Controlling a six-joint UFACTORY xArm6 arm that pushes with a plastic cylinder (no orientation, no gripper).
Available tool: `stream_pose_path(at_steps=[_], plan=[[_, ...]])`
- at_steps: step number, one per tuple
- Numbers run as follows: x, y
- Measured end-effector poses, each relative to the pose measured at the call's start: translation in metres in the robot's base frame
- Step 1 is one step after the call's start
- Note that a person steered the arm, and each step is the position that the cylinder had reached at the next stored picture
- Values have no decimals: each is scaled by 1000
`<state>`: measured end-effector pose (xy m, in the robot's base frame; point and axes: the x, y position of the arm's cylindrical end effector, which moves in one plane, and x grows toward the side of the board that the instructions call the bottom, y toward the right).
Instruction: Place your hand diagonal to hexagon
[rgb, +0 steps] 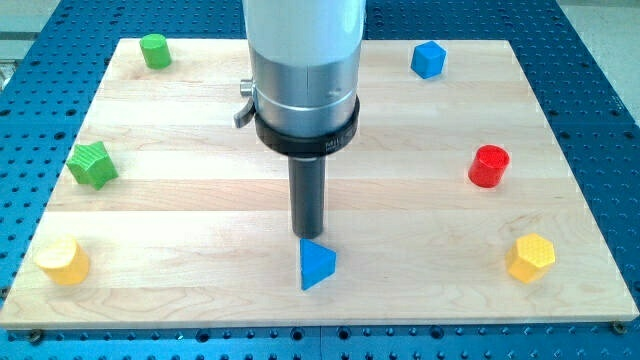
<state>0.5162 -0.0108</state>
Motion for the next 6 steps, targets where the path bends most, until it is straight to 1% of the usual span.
stream_pose_path(at_steps=[1,6], plan=[[-14,8],[-20,13]])
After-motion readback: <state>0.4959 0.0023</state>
